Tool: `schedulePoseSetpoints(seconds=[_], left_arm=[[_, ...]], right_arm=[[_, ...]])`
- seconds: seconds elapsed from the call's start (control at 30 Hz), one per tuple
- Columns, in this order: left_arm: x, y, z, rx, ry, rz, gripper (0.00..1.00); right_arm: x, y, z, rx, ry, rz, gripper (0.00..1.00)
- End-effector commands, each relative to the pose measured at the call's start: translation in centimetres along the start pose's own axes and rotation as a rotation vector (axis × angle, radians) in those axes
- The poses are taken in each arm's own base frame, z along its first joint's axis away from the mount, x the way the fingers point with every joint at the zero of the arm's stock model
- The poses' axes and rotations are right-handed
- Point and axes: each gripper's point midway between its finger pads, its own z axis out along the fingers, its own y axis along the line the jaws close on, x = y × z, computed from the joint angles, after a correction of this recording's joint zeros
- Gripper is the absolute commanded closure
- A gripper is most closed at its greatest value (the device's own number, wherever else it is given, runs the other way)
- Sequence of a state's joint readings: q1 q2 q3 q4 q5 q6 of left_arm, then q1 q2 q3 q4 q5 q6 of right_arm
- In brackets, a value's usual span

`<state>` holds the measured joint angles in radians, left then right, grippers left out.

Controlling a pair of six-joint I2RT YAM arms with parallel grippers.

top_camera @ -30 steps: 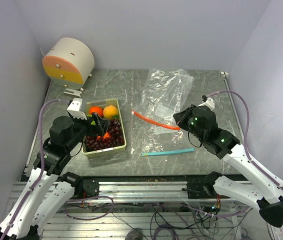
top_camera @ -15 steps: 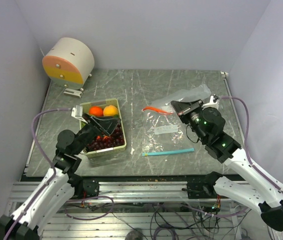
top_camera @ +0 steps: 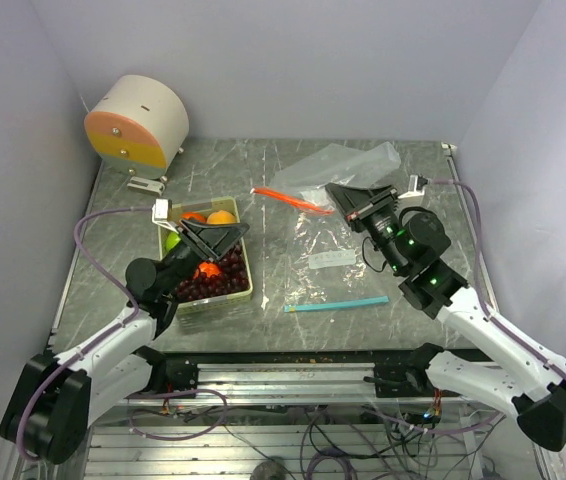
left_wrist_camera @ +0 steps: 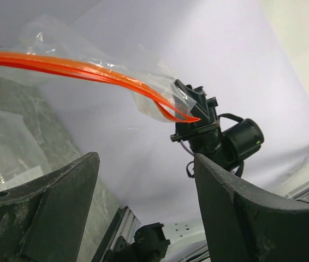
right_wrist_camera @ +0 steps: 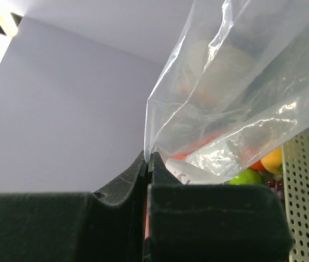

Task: Place the food in the zip-top bag and seal the zipper
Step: Open the zipper of the food storage bag.

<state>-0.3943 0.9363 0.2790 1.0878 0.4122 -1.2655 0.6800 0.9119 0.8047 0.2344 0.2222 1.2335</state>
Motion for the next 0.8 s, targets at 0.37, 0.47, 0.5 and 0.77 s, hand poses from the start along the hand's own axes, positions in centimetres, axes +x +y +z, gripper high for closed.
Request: schedulePoseSetpoints(seconds=[0.37,0.47,0.5,0.77], left_arm=[[-1.2,-3.4,2.5,0.144,-0.033,-0.031,0.18],[-0.8,-4.0,3.8,0.163,-0.008,-0.025,0.18],[-0.5,-4.1,4.3,0.168,0.003,-0.023,0.18],[2.2,-3.1,6.4,0.151,0.051,-0.028,0.21]], right_arm=[[3.7,4.1,1.4,-0.231,0.16,-0.015,1.0],[4.2,4.1,1.5,-0.236,0.173,-0.014,1.0],[4.2,4.0,1.5,-0.234,0.173,-0.015,1.0],[4.5,4.1,1.6,-0.227,0.188,-0.028,1.0]])
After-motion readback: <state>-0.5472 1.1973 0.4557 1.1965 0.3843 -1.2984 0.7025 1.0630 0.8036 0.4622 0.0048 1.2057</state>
